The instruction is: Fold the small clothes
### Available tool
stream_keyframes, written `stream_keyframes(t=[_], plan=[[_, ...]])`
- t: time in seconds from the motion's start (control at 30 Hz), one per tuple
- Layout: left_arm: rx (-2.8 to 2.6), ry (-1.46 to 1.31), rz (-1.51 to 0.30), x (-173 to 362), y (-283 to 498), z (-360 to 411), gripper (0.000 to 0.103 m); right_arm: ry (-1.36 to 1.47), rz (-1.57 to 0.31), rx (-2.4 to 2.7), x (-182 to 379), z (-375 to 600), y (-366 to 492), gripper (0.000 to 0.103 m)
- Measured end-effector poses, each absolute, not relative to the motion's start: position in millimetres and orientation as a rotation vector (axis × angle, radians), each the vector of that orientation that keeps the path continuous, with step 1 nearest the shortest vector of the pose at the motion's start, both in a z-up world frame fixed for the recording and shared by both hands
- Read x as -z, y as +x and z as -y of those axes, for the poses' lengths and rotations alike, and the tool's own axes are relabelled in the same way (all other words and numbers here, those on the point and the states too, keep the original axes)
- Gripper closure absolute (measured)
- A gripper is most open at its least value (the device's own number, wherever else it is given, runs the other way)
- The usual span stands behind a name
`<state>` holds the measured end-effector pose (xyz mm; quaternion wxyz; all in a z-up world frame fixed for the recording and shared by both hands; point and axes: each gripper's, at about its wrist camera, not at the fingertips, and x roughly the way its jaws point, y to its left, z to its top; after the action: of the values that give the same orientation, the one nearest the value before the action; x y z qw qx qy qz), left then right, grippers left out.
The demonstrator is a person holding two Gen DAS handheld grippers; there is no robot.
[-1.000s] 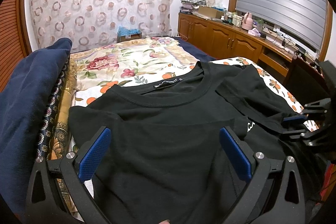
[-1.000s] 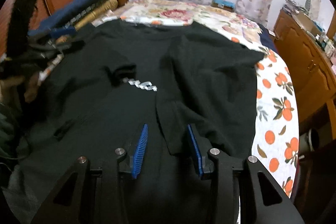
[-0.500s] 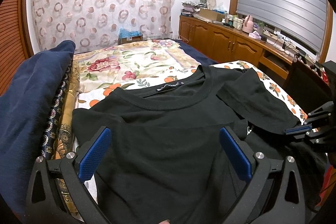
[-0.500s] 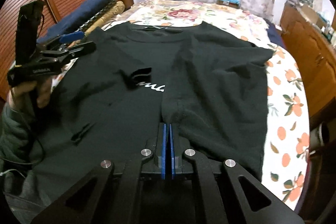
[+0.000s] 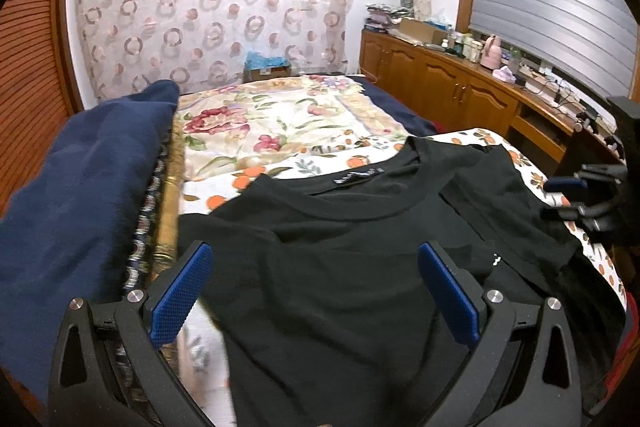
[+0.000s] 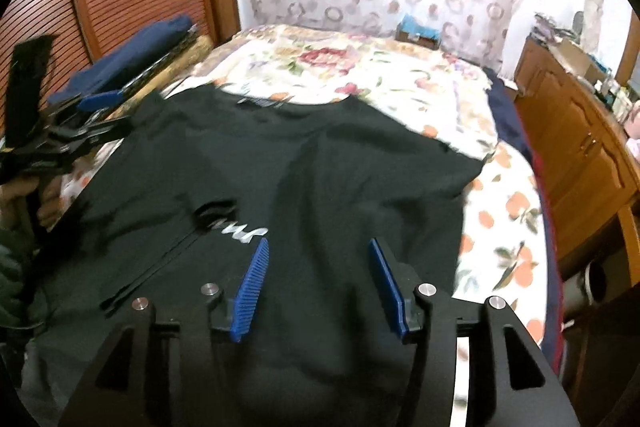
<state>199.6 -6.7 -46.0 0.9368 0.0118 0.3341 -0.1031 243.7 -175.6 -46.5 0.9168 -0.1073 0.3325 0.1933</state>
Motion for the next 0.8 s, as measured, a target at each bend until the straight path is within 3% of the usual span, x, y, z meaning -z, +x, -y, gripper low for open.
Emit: stream_keyframes(t=[0.2, 0.47, 0.57, 0.8], plan=[[0.15, 0.06, -0.749, 44.1, 210.8, -6.5, 0.013, -0.215, -0.659, -0.312, 61.1, 200.1, 296.0, 0.049], [0.103, 0.095, -0.884, 52.9, 241.6, -16.8, 0.048, -0.194, -0.696, -0.276, 85.3, 206.7, 336.9, 0.049], [0.068, 0.134, -0.925, 59.5, 249.9, -13.9, 0.053, -0.183, -0.684, -0.294, 83.2, 208.4, 340.7, 0.049], [0.034, 0.206, -1.009, 74.7, 265.9, -5.1, 0.053, -0.151, -0.691, -0.313, 84.3, 216.9, 342.9, 0.049]])
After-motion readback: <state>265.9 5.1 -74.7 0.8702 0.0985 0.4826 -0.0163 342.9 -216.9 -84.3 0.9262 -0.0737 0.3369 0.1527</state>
